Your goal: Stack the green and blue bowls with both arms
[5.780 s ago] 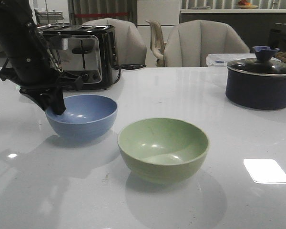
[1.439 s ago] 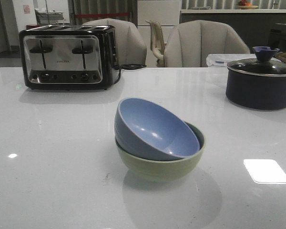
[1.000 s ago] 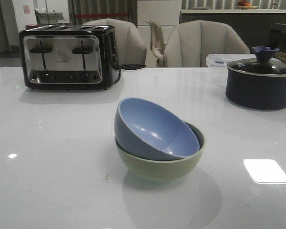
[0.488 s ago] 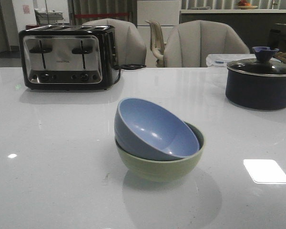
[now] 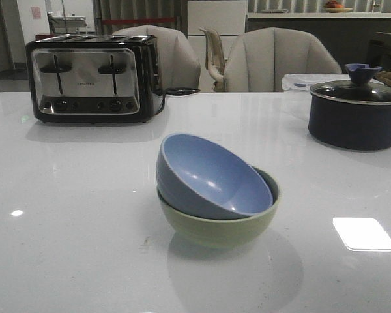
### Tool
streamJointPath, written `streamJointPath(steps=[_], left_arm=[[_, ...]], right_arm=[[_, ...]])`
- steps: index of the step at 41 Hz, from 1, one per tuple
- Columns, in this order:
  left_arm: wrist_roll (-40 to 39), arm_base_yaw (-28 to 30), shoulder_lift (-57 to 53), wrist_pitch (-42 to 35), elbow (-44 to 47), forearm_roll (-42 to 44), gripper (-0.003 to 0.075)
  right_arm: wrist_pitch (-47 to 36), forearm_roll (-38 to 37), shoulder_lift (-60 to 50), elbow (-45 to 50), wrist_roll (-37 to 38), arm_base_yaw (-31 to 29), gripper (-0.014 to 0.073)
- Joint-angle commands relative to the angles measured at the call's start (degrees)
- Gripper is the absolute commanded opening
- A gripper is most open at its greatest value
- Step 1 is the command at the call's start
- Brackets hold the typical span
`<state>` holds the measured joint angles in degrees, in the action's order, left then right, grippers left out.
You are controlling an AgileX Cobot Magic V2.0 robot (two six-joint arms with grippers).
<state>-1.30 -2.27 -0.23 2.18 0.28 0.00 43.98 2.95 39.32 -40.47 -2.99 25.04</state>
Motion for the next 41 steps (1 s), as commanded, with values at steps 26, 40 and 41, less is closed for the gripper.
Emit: streamJointPath(steps=[26,40,41], left_arm=[[-0.6,0.2,-1.3,-5.1,1.2,-0.4,0.0101],[-0.6,0.2,-1.3,-5.1,1.2,-0.4,0.0101],[-0.6,0.2,-1.3,-5.1,1.2,-0.4,0.0101]], right_arm=[[-4.5,-1.0,-1.7,-0.4,-0.4,-0.6,0.0034],[-30.1,-2.9,-25.4,21.5,-0.7,-20.2,0.0034],[-32.0,-2.9,-26.9,23.6,-0.7,-21.0,0.0034]])
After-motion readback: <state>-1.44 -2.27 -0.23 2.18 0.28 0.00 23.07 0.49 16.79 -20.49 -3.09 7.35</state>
